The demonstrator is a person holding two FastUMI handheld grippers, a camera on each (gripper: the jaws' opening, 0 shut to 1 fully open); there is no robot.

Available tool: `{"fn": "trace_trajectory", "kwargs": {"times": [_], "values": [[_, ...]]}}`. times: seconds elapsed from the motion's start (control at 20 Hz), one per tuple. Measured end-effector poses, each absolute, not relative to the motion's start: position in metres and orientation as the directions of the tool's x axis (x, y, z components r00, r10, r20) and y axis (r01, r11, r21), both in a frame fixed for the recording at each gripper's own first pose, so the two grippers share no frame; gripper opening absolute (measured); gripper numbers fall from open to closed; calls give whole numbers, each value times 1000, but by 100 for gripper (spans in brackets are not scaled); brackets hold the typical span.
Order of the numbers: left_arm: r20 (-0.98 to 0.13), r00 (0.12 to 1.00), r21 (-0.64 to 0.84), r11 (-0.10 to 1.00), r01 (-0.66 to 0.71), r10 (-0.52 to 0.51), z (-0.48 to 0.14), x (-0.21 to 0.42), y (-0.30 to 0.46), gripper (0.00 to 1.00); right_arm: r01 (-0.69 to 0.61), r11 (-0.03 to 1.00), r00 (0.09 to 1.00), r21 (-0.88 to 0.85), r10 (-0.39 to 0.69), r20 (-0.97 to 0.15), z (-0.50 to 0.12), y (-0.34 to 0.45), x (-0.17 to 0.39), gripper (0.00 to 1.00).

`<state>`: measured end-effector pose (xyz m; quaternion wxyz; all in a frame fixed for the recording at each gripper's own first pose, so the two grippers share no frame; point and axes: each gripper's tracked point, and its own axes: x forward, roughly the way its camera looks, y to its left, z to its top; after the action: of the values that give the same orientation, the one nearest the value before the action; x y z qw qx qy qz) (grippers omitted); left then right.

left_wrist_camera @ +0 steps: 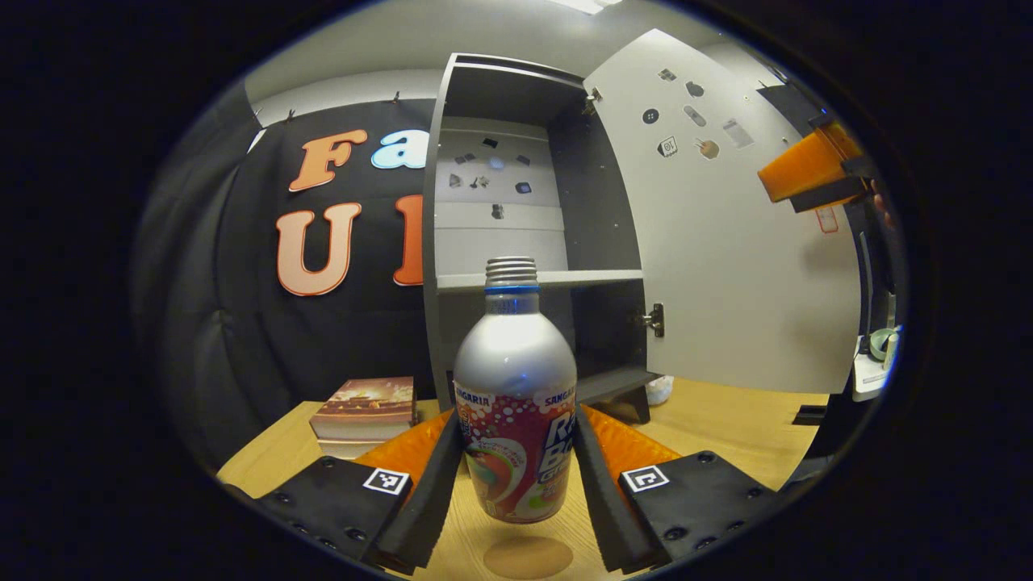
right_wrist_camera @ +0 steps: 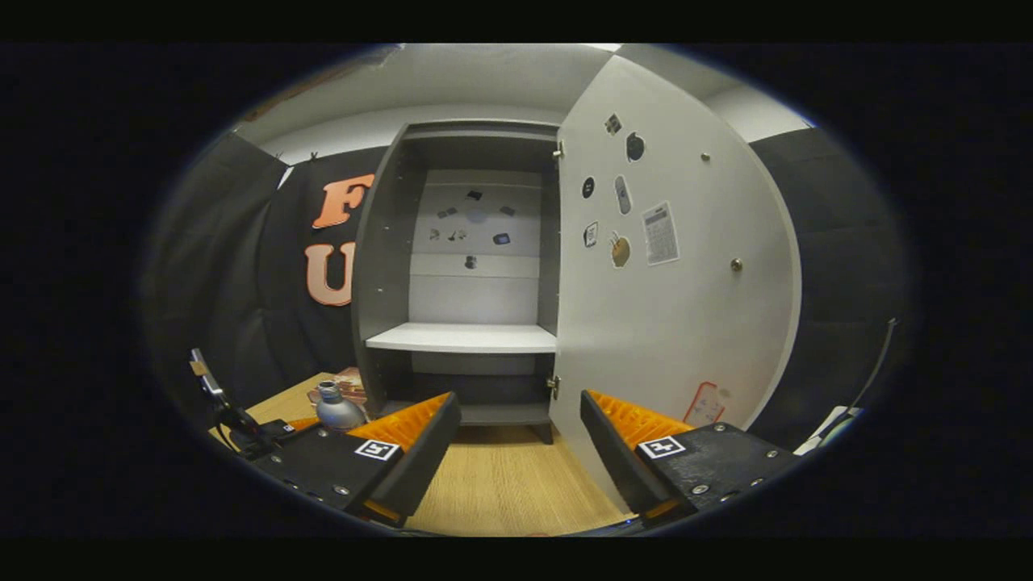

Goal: Open the cabinet door with the right hand, grasp the bottle in the cabinet with the left hand and place it on the coaster, then close the cabinet door with the right hand.

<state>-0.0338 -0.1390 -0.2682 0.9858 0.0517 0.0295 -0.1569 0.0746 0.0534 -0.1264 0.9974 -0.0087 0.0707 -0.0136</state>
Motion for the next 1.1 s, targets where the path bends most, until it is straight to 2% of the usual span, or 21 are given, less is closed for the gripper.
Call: {"fn": "trace_trajectory", "kwargs": {"times": [0.45, 0.85, 1.1], "values": [[-181, 954, 67, 965, 254, -238, -342, -41, -126, 81, -45, 999, 978, -20, 40, -207, -159, 71, 83, 92], [-201, 949, 96, 959, 268, -245, -360, -55, -124, 81, -53, 998, 972, -31, 45, -229, -167, 72, 82, 92], [-193, 946, 160, 943, 291, -260, -356, -65, -130, 84, -56, 998, 970, -31, 47, -237, -168, 75, 78, 92]]}}
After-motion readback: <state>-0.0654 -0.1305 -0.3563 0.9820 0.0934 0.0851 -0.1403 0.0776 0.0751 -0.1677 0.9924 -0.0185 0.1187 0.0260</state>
